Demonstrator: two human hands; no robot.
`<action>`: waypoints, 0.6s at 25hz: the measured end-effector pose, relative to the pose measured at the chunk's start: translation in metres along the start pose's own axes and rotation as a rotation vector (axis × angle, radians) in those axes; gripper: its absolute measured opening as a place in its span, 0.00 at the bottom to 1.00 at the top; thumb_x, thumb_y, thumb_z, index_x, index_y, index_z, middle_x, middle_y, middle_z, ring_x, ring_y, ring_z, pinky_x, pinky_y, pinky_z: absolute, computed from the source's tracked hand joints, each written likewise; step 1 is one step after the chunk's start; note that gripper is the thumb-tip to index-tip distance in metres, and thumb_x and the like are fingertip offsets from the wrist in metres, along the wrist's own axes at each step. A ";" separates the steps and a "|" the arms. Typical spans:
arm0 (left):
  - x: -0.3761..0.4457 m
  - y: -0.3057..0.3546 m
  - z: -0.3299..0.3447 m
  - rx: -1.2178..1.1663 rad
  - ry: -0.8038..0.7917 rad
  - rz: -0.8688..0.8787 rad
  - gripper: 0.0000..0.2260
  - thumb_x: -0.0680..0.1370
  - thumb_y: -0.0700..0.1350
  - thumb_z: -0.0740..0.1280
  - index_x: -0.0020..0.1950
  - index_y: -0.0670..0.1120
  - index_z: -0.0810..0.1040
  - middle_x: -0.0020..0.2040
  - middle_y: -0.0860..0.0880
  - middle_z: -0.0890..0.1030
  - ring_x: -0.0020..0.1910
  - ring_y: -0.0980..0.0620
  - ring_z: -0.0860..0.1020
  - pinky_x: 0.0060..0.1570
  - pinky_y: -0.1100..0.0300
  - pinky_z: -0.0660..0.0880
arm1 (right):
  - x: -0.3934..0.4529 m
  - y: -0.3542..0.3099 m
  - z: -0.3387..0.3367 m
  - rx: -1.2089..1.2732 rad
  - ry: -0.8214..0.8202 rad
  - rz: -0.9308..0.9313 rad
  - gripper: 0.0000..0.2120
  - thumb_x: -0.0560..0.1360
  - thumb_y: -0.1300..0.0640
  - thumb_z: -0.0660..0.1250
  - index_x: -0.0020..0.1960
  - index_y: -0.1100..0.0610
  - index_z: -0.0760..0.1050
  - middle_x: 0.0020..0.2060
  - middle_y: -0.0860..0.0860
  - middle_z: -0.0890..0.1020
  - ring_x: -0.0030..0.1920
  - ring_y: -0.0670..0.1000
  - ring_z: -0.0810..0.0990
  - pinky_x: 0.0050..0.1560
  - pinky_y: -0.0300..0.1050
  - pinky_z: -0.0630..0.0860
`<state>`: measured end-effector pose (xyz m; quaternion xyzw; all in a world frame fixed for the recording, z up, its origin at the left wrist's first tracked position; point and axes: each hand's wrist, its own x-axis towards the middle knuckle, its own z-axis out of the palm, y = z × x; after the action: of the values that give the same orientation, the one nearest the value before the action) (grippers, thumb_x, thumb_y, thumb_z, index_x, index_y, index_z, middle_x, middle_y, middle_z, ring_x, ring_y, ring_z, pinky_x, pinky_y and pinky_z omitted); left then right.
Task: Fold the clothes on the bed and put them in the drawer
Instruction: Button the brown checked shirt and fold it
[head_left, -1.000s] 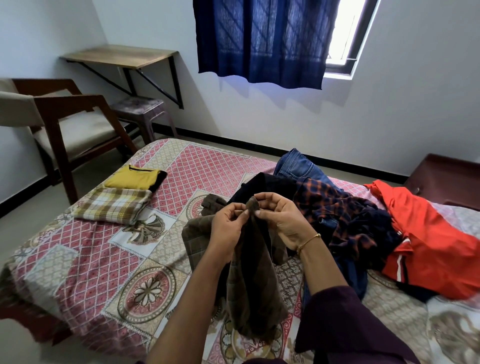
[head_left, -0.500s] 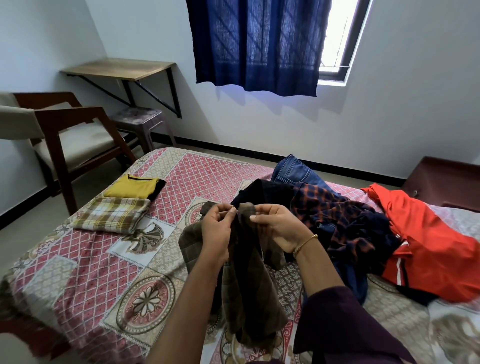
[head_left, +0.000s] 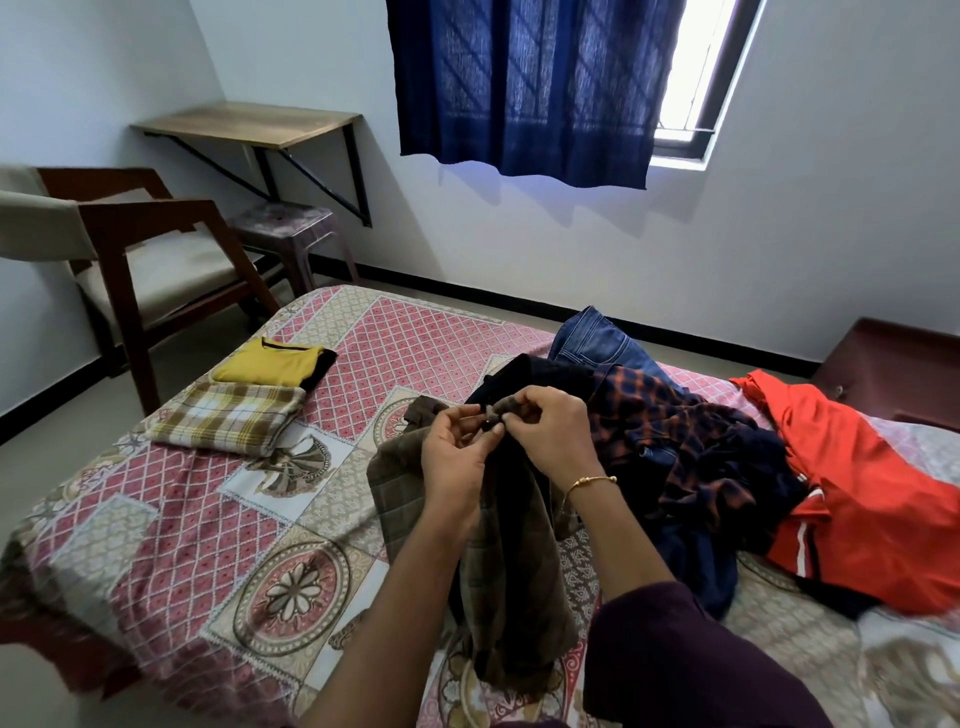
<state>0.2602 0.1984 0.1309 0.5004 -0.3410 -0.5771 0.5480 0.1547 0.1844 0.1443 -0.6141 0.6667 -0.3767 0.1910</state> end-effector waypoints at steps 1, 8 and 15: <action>0.000 -0.002 0.001 0.042 0.054 0.036 0.09 0.73 0.32 0.69 0.46 0.45 0.75 0.45 0.44 0.80 0.48 0.47 0.79 0.52 0.55 0.78 | 0.000 0.001 0.002 -0.007 -0.007 -0.011 0.07 0.71 0.61 0.70 0.48 0.60 0.82 0.43 0.55 0.82 0.45 0.52 0.79 0.50 0.46 0.77; 0.007 -0.002 -0.001 0.372 0.249 0.240 0.10 0.69 0.42 0.76 0.44 0.50 0.77 0.38 0.53 0.81 0.41 0.52 0.81 0.48 0.51 0.79 | 0.000 -0.003 0.000 0.178 -0.024 0.082 0.07 0.72 0.61 0.70 0.49 0.61 0.82 0.42 0.52 0.83 0.43 0.46 0.78 0.39 0.24 0.70; 0.000 0.000 0.000 0.687 0.302 0.549 0.03 0.72 0.38 0.72 0.46 0.41 0.83 0.40 0.48 0.83 0.36 0.59 0.76 0.37 0.77 0.69 | -0.002 -0.006 0.004 0.211 -0.019 0.085 0.06 0.72 0.62 0.69 0.48 0.61 0.82 0.41 0.52 0.81 0.39 0.44 0.76 0.40 0.27 0.72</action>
<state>0.2607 0.1981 0.1306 0.6224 -0.5487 -0.1849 0.5266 0.1619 0.1852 0.1461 -0.5651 0.6470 -0.4307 0.2767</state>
